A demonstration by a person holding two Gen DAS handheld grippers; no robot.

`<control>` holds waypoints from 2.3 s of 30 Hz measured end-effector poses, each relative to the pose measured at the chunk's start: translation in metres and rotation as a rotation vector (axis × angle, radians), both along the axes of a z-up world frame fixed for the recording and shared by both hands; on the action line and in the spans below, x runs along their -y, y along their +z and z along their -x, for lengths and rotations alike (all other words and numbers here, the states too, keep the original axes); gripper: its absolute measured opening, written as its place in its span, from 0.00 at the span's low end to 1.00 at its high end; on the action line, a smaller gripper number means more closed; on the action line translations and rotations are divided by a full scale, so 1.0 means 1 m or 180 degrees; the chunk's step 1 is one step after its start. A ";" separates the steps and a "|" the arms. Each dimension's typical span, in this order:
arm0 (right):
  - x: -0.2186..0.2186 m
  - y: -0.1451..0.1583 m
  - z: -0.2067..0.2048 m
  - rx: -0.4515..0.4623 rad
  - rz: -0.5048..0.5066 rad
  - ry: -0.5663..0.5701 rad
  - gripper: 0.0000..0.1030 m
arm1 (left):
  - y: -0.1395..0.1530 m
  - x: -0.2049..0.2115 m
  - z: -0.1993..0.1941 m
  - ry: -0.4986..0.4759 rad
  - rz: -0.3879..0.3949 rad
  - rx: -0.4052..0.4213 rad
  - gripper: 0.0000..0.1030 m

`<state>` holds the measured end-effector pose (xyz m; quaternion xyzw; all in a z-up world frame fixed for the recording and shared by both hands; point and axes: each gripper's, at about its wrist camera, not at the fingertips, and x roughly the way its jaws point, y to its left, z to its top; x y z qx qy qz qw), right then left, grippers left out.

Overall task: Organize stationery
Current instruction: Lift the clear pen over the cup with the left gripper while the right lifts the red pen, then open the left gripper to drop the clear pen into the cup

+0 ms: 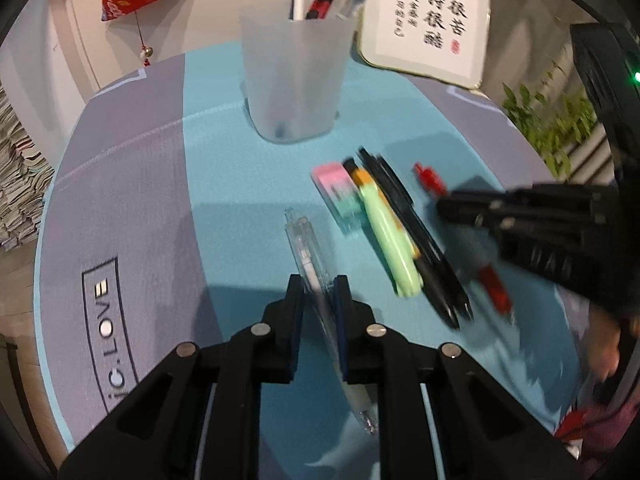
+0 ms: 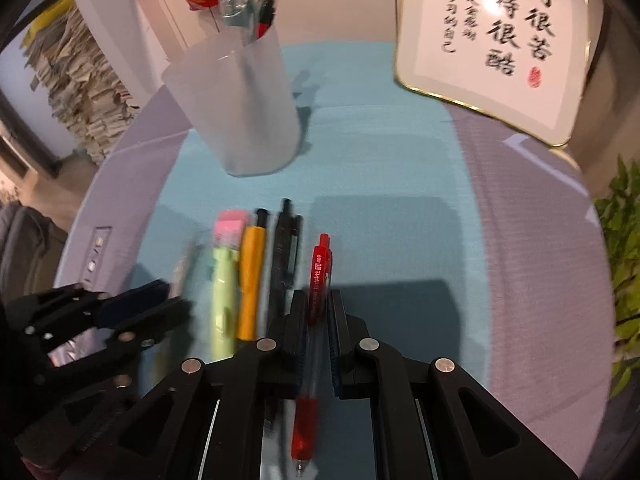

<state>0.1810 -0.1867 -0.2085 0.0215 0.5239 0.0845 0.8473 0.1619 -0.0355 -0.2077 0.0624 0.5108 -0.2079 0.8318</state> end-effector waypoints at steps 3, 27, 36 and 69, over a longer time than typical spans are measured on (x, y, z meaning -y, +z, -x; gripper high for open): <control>0.005 0.003 0.006 -0.0054 0.0093 0.0079 0.08 | 0.000 -0.002 0.006 -0.0053 0.0004 -0.0041 0.13; -0.008 0.009 -0.009 0.0070 0.0110 0.0123 0.10 | 0.009 0.019 -0.011 0.0109 -0.0217 0.0199 0.13; 0.006 0.060 0.018 0.0476 -0.0114 0.0098 0.10 | 0.044 0.019 0.005 0.0123 -0.0141 0.0485 0.13; 0.010 0.120 0.051 0.1093 -0.0200 0.0040 0.09 | 0.162 0.014 -0.028 0.0388 0.0096 0.1427 0.10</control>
